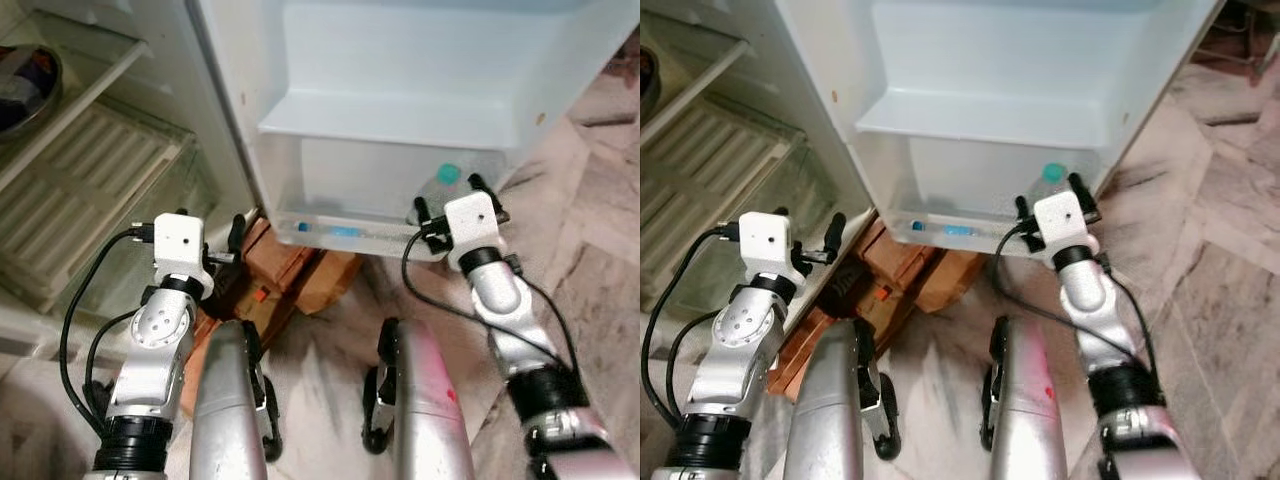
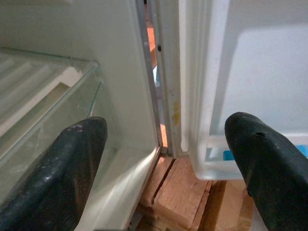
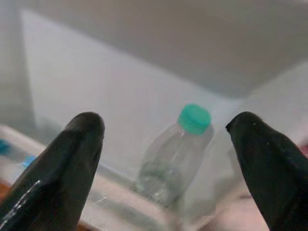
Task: Restocking fridge
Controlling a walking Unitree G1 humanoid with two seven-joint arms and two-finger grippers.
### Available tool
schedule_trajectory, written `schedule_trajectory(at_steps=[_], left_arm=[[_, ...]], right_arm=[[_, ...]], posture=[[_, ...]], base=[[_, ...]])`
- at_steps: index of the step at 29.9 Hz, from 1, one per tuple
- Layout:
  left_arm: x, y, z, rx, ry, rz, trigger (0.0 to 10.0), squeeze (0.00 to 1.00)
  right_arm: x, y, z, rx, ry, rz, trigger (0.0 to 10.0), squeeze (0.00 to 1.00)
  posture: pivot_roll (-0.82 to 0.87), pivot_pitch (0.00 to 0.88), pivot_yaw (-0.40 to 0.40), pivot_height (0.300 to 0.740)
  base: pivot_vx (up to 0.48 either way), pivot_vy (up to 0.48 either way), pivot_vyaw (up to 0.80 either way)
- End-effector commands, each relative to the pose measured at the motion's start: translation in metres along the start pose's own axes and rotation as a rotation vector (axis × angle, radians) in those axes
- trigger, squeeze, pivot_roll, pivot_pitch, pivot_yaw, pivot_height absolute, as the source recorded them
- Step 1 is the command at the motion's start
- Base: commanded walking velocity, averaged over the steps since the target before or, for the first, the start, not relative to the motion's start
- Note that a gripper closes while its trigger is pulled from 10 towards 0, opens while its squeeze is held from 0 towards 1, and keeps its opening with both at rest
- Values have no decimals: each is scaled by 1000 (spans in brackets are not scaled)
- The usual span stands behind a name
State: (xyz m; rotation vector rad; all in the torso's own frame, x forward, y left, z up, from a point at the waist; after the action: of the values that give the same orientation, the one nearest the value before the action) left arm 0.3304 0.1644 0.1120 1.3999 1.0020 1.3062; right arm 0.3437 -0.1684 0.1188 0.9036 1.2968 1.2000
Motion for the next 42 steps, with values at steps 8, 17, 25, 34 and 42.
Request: schedule_trajectory(at_steps=[8, 17, 25, 34, 42], left_arm=[[-9, -5, 7, -8, -25, 12, 10000, 0], [-7, 11, 17, -61, -22, 4, 10000, 0], [-25, 26, 21, -101, -71, -57, 10000, 0], [-29, 27, 25, -113, -79, -70, 10000, 0], [-26, 21, 19, -104, -73, -69, 10000, 0]], right_arm=[[10, -5, -35, -1, -158, 140, 10000, 1000], [-2, 7, -46, -35, -221, 216, 10000, 0], [-4, 18, -45, -65, -226, 236, 10000, 0], [-8, 26, -38, -76, -208, 234, 10000, 0], [-2, 29, -30, -83, -178, 245, 10000, 0]], posture=[[-31, 61, 65, 563], [-61, 26, 85, 563], [-90, 42, 84, 591], [-95, 34, 57, 639], [-83, 31, 45, 683]], base=[[0, 0, 0], [0, 0, 0], [0, 0, 0], [0, 0, 0], [0, 0, 0]])
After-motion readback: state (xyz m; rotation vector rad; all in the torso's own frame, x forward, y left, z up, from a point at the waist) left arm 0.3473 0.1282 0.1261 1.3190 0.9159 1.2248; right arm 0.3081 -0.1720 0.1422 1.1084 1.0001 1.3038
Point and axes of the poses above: a point about 5 cm out from each wrist's last joint towards the gripper, its own z axis pointing out of the wrist towards the gripper, its own y axis along the axis of the wrist's last joint, x = y × z, the point moved 4 cm from there along z, pointing out of the wrist towards the gripper, and after that the axes turned 8 degrees about z, right-handed, at the moved point
